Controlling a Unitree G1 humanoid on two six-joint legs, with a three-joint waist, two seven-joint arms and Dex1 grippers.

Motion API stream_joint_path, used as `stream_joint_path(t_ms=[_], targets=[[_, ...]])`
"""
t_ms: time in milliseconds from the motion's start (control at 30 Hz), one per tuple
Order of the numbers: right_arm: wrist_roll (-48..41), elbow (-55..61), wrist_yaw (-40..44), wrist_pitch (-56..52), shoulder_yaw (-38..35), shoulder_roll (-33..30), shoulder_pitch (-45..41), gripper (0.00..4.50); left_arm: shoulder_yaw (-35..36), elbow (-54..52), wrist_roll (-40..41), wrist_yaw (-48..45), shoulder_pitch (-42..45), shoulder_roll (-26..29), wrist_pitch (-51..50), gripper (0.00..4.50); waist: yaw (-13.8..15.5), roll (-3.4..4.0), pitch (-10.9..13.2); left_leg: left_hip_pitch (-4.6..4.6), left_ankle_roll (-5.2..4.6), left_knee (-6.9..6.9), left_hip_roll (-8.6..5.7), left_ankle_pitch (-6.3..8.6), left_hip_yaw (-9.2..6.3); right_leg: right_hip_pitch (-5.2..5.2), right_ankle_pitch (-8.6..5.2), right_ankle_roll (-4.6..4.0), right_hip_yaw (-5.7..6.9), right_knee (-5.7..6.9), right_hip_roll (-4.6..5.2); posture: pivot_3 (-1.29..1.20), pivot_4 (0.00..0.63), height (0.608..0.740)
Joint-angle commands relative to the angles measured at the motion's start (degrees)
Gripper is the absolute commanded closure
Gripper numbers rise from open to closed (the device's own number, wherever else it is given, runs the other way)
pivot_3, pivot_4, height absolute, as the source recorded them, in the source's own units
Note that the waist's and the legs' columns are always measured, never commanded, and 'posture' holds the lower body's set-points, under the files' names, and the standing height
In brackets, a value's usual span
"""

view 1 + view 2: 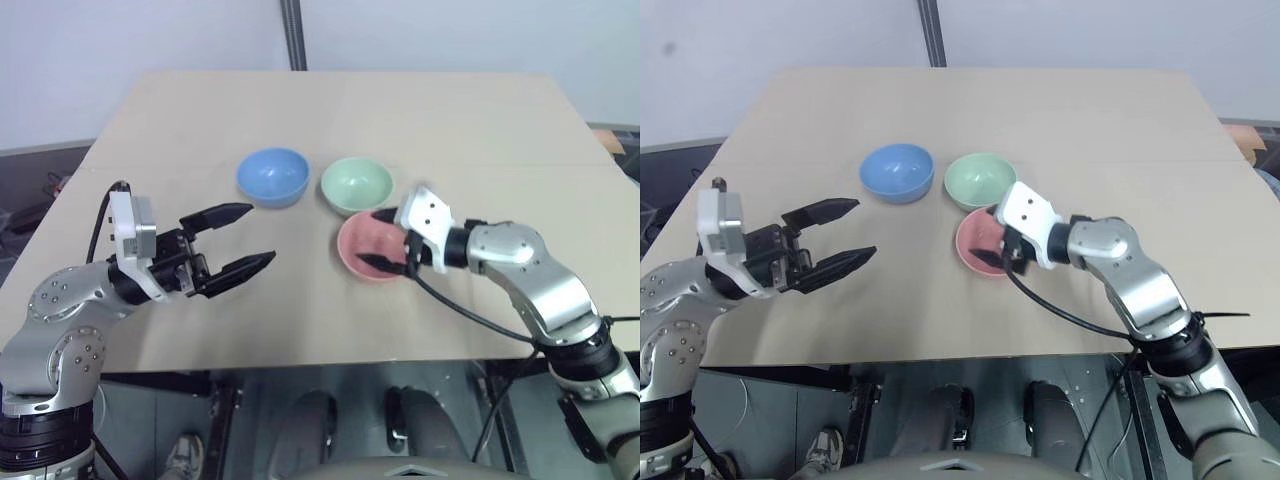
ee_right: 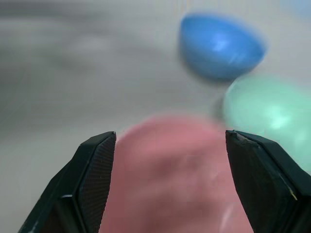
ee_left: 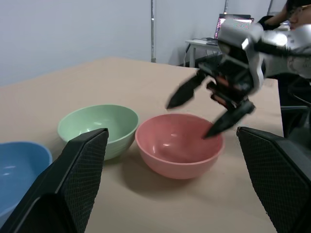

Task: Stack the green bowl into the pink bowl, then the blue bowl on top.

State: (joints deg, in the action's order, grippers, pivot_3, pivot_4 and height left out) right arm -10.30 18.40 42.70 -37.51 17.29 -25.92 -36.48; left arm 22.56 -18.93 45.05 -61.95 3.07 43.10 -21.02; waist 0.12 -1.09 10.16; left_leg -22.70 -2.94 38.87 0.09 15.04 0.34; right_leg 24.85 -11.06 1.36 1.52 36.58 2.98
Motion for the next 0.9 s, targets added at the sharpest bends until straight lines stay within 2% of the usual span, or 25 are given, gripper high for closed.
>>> stream_joint_path(t_ms=[33, 367, 433, 533, 767, 900], targets=[[2.2, -6.3, -3.5, 1.4, -0.6, 3.4, -5.6, 0.76, 1.8, -0.9, -0.8, 1.3, -0.8, -0.5, 1.7, 0.0, -0.2, -0.02, 0.0, -0.03, 0.0, 0.0, -0.01, 0.0, 0.0, 0.03, 0.0, 0.0, 0.0, 0.01, 0.01, 0.0, 0.15, 0.74], [4.2, -24.7, -5.7, -1.3, 0.8, 13.9, -18.2, 0.76, 4.5, -2.4, -1.0, 2.5, -4.5, -0.6, 2.2, 0.0, -1.0, 0.01, 0.0, -0.15, 0.01, -0.08, -0.05, 0.0, 0.08, 0.2, 0.08, -0.04, -0.09, 0.03, 0.08, 0.0, 0.15, 0.74], [4.4, -27.2, -5.2, -0.8, 0.2, 14.2, -19.7, 0.76, 4.7, -3.3, -1.1, 2.8, -5.6, -0.6, 2.5, 0.0, -1.0, 0.01, 0.0, -0.15, 0.02, -0.12, -0.03, -0.01, 0.15, 0.3, 0.11, -0.07, -0.18, 0.13, 0.06, 0.0, 0.15, 0.74], [5.2, -31.1, -1.7, 5.9, -1.0, 10.5, -21.2, 0.76, 5.9, -4.9, -0.4, 3.6, -7.3, -0.8, 2.4, 0.0, -0.7, 0.03, 0.0, -0.15, 0.02, -0.17, -0.04, -0.01, 0.15, 0.32, 0.12, -0.06, -0.17, 0.12, 0.08, 0.0, 0.15, 0.74], [13.3, -42.1, 10.9, 38.0, 3.0, -3.8, -24.8, 0.76, 7.6, -7.4, 0.1, 5.1, -10.7, -1.6, 2.8, 0.0, -1.1, 0.03, 0.1, -0.18, 0.01, -0.23, -0.21, 0.0, 0.28, 0.33, 0.11, -0.06, -0.28, -0.03, 0.22, 0.0, 0.15, 0.74], [16.4, -51.0, 15.5, 53.0, 4.6, -5.5, -26.8, 0.76, 7.7, -7.7, 0.1, 5.6, -10.8, -1.8, 2.8, 0.0, -1.4, 0.01, 0.1, -0.04, 0.01, -0.45, -0.02, -0.01, 0.64, 0.47, 0.21, 0.12, -0.62, 0.0, 0.0, 0.0, 0.15, 0.74]])
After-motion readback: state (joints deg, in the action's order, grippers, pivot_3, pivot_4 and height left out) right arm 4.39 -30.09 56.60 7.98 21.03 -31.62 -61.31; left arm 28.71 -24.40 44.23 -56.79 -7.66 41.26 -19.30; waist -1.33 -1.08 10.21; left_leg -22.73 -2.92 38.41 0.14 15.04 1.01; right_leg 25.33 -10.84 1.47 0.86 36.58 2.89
